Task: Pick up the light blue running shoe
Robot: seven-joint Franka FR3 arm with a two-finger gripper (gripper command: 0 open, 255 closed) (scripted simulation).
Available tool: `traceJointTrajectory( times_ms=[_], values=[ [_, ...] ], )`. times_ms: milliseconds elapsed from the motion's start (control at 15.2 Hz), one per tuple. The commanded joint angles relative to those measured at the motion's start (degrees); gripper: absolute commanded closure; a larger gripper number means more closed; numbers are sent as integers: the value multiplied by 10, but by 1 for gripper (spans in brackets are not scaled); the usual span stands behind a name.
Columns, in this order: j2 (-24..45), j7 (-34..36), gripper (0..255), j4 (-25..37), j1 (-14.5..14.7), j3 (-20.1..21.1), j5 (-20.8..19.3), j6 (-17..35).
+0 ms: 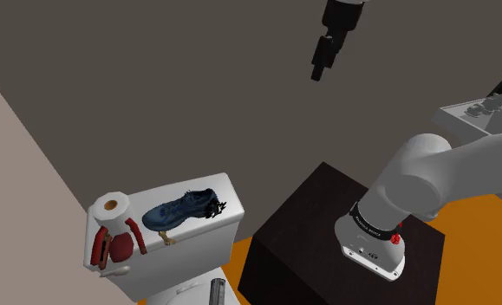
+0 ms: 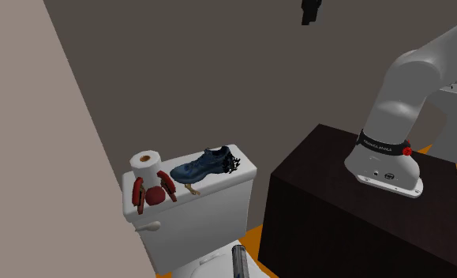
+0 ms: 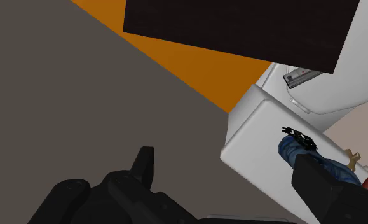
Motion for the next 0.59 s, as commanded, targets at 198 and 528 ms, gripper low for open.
traceJointTrajectory(
  times_ms=[198,528],
  values=[
    [8,17,0,-44,8,8,20,54],
    [38,41,0,-106,23,25,55,149]
  ],
)
